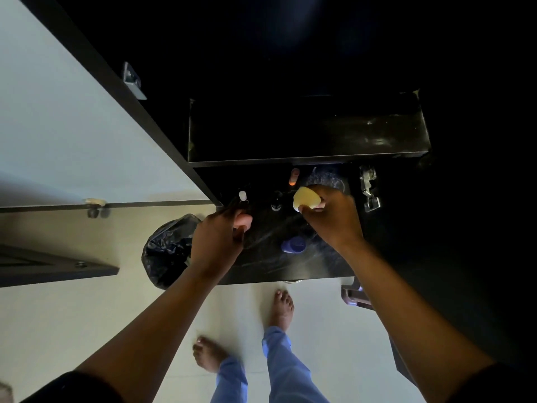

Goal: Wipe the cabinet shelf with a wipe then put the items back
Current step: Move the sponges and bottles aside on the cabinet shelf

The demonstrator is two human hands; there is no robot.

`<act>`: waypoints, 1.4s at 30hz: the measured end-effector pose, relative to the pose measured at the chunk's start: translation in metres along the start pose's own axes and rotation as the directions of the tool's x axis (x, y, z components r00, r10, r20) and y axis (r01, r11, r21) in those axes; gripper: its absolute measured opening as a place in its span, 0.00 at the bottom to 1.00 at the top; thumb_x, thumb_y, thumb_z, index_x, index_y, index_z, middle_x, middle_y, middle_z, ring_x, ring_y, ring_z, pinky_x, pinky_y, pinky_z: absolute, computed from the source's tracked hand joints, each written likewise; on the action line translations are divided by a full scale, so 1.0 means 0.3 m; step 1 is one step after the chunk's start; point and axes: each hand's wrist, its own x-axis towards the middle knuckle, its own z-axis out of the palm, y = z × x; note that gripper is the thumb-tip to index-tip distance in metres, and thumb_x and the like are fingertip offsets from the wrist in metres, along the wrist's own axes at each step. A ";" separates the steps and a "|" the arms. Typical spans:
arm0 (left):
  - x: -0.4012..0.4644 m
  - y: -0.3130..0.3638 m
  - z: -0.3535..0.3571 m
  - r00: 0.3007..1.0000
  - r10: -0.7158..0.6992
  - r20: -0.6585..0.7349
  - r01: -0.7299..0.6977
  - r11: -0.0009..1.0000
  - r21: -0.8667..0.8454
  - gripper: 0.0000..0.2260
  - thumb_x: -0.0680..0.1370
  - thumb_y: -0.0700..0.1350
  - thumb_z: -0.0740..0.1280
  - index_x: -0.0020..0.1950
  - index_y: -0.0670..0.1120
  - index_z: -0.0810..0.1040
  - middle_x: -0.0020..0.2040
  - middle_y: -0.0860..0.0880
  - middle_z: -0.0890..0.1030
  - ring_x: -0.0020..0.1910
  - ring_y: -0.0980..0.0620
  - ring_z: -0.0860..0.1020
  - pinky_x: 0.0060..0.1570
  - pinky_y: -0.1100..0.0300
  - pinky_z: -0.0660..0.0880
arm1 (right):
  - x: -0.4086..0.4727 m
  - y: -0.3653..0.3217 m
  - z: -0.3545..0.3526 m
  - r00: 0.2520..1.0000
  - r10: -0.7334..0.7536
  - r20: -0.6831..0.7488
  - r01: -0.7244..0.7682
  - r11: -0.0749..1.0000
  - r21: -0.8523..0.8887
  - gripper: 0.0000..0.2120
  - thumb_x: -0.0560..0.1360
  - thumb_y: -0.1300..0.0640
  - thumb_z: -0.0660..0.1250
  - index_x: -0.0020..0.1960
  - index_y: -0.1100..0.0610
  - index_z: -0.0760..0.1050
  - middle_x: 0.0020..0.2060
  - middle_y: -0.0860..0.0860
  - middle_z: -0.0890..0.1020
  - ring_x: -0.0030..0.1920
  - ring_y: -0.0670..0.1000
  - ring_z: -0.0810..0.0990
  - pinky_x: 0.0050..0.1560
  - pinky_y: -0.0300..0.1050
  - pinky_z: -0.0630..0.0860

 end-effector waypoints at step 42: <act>-0.099 -0.099 -0.069 0.913 -0.302 -0.276 0.235 0.939 -0.250 0.22 0.73 0.35 0.72 0.66 0.45 0.74 0.57 0.45 0.79 0.52 0.47 0.81 0.48 0.55 0.79 | -0.172 -0.283 0.216 0.979 -0.188 -0.078 0.182 0.980 -0.084 0.28 0.76 0.59 0.73 0.74 0.57 0.70 0.69 0.56 0.77 0.70 0.57 0.75 0.68 0.48 0.75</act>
